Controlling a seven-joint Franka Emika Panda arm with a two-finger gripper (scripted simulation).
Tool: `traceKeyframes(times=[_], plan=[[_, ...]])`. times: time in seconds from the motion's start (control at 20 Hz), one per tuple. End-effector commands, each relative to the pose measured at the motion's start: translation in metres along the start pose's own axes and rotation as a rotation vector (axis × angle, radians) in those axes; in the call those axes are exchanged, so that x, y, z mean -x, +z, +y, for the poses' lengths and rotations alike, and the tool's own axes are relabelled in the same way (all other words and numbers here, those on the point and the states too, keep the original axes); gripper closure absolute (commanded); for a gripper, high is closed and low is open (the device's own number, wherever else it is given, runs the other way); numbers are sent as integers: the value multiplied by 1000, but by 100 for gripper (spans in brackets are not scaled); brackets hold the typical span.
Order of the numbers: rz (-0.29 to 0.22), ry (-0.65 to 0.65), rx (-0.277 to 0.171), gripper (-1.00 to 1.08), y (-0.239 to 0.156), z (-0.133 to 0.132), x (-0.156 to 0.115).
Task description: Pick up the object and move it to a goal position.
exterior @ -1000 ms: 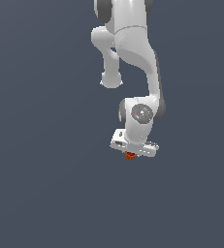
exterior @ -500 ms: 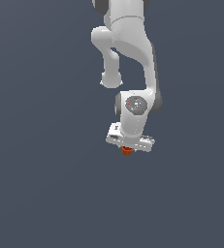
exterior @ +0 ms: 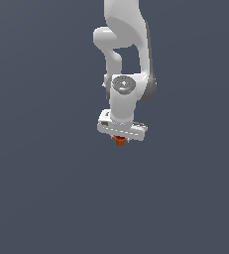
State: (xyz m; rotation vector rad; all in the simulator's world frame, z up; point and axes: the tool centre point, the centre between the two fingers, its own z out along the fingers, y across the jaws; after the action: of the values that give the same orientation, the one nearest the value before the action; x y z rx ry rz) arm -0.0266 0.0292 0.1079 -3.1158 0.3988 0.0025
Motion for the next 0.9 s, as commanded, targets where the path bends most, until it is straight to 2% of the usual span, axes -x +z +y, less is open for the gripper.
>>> traceKeyframes(times=[0.0, 0.5, 0.85], plan=[[1, 0, -1, 108, -16, 18, 9], [1, 1, -3, 108, -81, 89, 46], [1, 1, -3, 108, -116, 128, 64]])
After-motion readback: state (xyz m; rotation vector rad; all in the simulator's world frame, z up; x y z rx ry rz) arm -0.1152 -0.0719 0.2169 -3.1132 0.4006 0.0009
